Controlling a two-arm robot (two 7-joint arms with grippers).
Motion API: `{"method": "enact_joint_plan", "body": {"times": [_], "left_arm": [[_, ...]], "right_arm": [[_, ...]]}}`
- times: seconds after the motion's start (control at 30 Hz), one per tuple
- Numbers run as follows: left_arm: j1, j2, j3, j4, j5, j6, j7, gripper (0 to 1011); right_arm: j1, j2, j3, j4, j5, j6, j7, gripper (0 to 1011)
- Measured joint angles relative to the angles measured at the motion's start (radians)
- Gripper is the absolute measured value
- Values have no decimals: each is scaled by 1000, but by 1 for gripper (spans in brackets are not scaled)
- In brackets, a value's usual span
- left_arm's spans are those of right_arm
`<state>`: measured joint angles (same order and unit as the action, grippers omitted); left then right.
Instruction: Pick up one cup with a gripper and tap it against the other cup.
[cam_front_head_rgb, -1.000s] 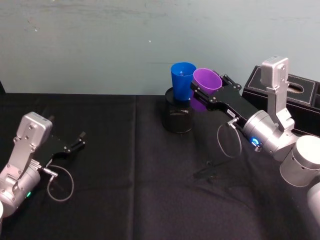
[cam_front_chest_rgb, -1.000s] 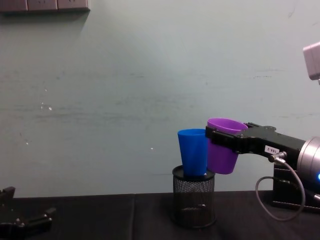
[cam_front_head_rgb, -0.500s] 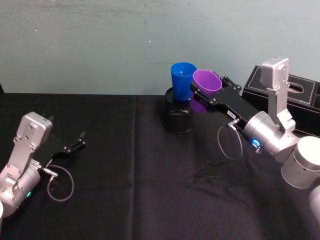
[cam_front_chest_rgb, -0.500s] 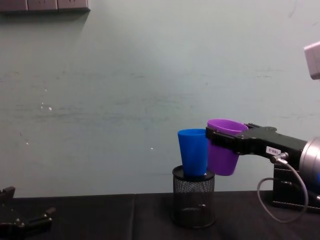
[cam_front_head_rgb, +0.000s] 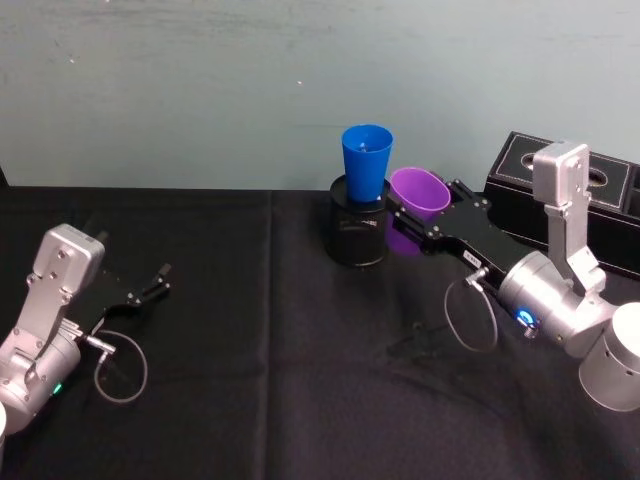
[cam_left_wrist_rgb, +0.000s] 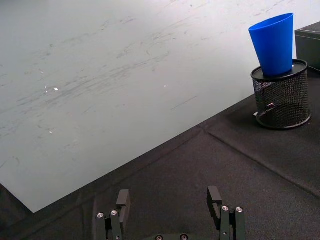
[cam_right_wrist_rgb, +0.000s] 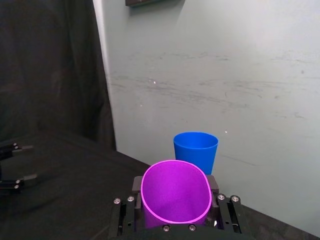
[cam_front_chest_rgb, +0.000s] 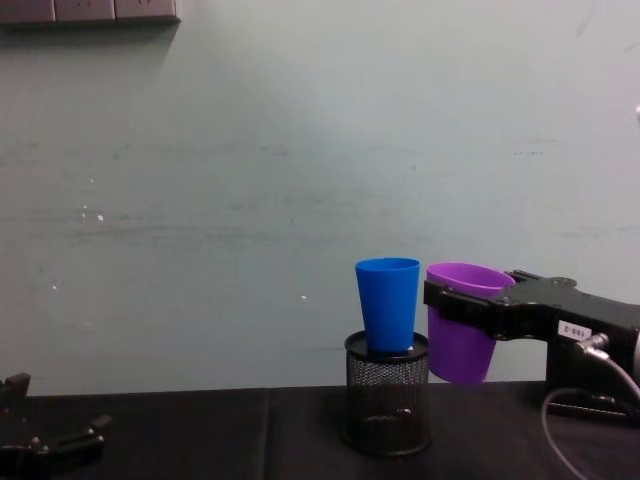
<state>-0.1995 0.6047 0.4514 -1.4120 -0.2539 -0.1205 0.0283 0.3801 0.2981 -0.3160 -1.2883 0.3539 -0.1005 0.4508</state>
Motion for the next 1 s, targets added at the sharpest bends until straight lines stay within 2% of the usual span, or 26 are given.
{"method": "enact_joint_plan", "body": {"times": [0.53, 1.0], "left_arm": [[0, 0, 0, 0, 0, 0, 0, 1011], [0, 0, 0, 0, 0, 0, 0, 1011]], "right_arm": [[-100, 57, 0, -145, 13, 41, -17, 734], [-149, 68, -13, -132, 13, 33, -17, 734]]}}
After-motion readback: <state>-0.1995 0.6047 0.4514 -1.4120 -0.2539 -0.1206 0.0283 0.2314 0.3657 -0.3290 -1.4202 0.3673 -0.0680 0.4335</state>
